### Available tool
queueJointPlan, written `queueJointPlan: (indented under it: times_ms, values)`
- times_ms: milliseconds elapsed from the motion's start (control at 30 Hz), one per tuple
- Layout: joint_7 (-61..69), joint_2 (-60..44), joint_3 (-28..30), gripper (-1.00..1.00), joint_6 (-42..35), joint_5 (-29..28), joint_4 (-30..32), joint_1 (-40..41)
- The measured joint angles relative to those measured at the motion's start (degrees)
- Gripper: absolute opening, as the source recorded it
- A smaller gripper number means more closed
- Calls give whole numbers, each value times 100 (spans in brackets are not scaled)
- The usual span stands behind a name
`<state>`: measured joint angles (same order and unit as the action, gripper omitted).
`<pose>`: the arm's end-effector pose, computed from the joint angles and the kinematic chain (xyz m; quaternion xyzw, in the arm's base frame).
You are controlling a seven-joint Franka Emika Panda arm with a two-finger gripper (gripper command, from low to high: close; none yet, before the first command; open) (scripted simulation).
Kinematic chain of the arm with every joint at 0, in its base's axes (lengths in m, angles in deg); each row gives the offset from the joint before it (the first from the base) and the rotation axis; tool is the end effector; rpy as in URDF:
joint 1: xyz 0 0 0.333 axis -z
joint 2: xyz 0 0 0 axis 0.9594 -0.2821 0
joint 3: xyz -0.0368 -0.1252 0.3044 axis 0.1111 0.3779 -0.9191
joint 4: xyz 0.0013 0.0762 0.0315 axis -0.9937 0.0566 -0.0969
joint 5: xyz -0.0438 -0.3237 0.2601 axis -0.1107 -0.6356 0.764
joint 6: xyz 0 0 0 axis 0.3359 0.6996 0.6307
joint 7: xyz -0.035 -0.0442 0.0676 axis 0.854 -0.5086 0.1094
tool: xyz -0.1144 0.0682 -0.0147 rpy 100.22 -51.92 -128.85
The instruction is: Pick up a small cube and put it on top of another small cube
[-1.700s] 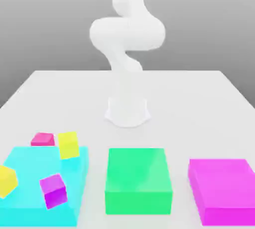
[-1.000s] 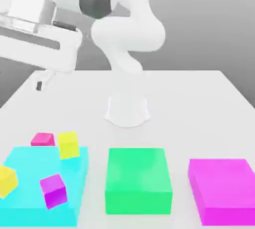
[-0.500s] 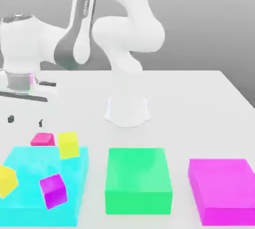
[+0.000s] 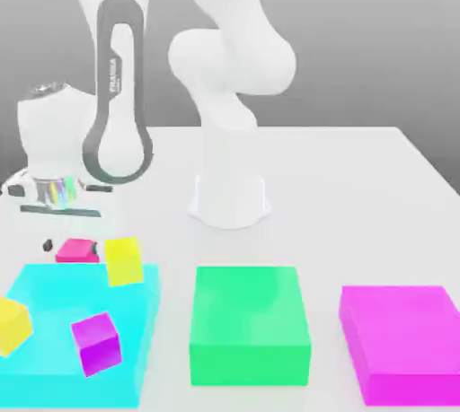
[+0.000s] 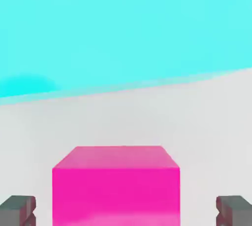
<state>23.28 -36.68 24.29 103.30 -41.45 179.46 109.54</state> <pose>0.2119 -0.2816 0.1013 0.8995 -0.4369 0.0017 0.0011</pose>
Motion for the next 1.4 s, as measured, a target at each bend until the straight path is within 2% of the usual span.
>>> queueJointPlan:
  times_ms: [33,233,333,500,600,700,1400]
  values:
    - [110,-98,-188,-100,79,121,-19,166]
    - [153,-146,-289,-100,107,167,-27,262]
    - [-106,83,98,-100,-70,-128,17,-71]
    - [-1096,726,1026,-100,-513,-1430,177,-683]
    - [-1714,1127,1271,-100,-788,-2310,274,-657]
    - [-2151,1495,1311,-100,-1064,-2957,363,-495]
    - [-5364,1464,636,-100,-2640,-2623,-1249,-1918]
